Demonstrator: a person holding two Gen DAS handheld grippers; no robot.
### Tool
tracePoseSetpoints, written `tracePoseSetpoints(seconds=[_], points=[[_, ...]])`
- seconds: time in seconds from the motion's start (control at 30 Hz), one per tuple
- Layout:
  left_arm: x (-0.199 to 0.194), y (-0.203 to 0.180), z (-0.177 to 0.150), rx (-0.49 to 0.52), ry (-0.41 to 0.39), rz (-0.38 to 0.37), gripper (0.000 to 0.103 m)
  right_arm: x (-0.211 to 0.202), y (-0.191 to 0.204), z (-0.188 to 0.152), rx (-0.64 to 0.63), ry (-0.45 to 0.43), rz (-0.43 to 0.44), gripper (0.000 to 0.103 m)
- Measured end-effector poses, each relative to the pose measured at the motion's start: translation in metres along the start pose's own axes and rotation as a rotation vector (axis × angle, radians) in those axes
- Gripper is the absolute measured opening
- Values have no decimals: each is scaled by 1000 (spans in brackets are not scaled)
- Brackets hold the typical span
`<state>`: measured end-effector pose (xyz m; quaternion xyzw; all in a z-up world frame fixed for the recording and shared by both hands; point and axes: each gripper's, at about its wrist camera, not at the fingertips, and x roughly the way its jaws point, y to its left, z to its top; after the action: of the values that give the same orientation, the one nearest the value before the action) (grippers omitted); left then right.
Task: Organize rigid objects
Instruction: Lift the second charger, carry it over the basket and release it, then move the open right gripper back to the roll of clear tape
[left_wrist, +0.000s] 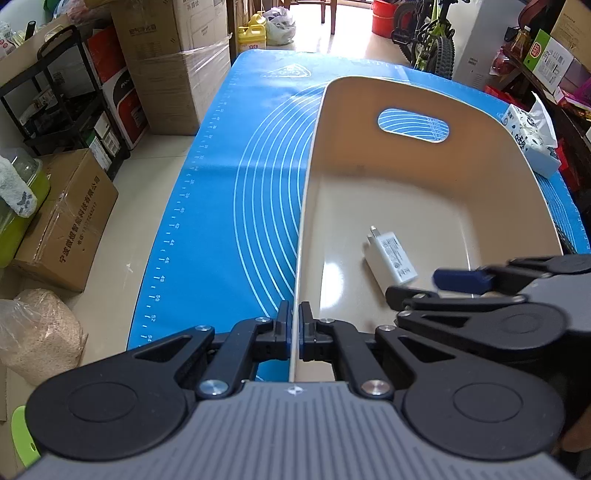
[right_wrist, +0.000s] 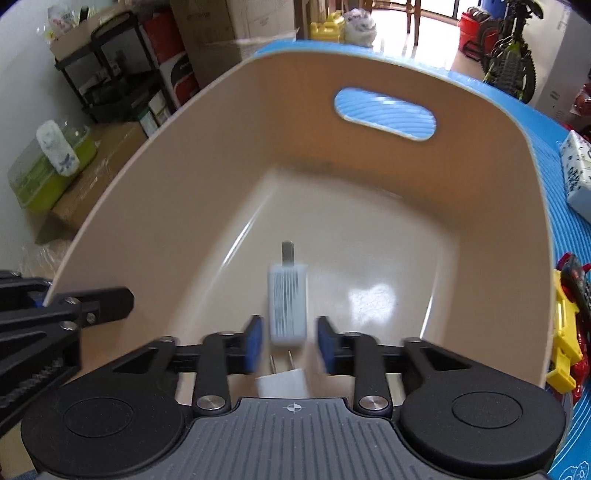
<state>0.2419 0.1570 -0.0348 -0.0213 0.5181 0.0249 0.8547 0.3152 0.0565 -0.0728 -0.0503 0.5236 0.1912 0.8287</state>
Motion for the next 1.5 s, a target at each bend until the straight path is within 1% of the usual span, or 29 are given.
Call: tracePoseSetpoints(seconds=[0.07,0.17,0.23,0.33,0.43,0.57,0.67,0.77,0.87,1.0,1.1,1.13,1.3,1.5], points=[[0,0,0,0,0,0,5,-10,-1,0,-1,-30,7,58],[0,0,0,4,-1,2,5,-27,-6,-2,-3,-71,3,68],[0,0,0,3,-1,1,5,-40,-12,-4,21,-105,1,71],[0,1,0,3,-1,1,5,-66,-19,-8,31,-161,27,74],[-1,2,0,1,0,2,5,-93,-25,-11,30,-230,27,82],[-1,2,0,2,0,1,5,-124,-40,-10,44,-307,3,98],[-1,2,0,2,-1,1,5,-142,-60,-13,59,-348,-42,100],[-1,2,0,2,0,1,6,-151,-83,-17,79,-346,-110,101],[-1,2,0,2,0,1,6,-153,-107,-22,107,-340,-201,101],[-1,2,0,2,0,2,6,-155,-140,-33,95,-346,-313,101],[-1,2,0,1,0,1,6,-149,-160,-39,109,-321,-365,101],[-1,2,0,1,0,1,6,-146,-165,-41,119,-311,-377,101],[-1,3,0,2,0,3,6,-130,-183,-49,132,-270,-379,101],[-1,3,0,3,0,4,6,-109,-189,-54,139,-253,-379,101]])
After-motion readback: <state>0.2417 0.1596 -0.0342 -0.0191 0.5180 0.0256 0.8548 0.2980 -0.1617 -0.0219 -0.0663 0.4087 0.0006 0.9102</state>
